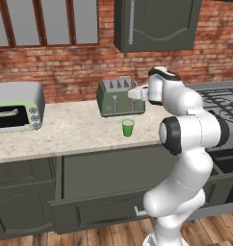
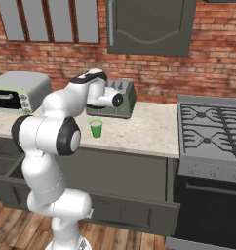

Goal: Pick up the straw from the left drawer and put it inside the smoothie cup.

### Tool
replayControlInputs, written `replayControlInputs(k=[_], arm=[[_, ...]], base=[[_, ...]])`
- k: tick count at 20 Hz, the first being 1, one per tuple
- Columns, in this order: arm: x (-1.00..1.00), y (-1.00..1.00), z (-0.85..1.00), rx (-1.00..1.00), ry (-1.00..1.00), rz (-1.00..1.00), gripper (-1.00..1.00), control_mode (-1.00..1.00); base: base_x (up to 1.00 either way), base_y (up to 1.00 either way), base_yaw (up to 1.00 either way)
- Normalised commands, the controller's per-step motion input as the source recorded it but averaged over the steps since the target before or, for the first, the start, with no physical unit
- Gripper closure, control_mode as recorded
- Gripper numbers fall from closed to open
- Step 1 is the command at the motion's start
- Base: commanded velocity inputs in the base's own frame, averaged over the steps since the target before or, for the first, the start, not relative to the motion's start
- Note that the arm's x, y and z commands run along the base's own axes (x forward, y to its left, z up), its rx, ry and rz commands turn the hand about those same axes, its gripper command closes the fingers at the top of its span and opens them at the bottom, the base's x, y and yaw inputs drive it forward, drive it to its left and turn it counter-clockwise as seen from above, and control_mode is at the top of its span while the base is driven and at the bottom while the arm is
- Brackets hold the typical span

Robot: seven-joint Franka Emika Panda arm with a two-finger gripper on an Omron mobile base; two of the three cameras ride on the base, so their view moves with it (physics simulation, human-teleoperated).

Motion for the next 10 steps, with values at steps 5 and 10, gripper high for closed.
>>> replayControlInputs(k=[5,10], arm=[[0.13,0.0,-0.32,0.0,-0.11,0.0,1.0,-1.0],[0.07,0.0,-0.31,0.0,-0.01,0.0,1.0,-1.0]], base=[[0.0,0.0,0.0],[0.0,0.0,0.0]])
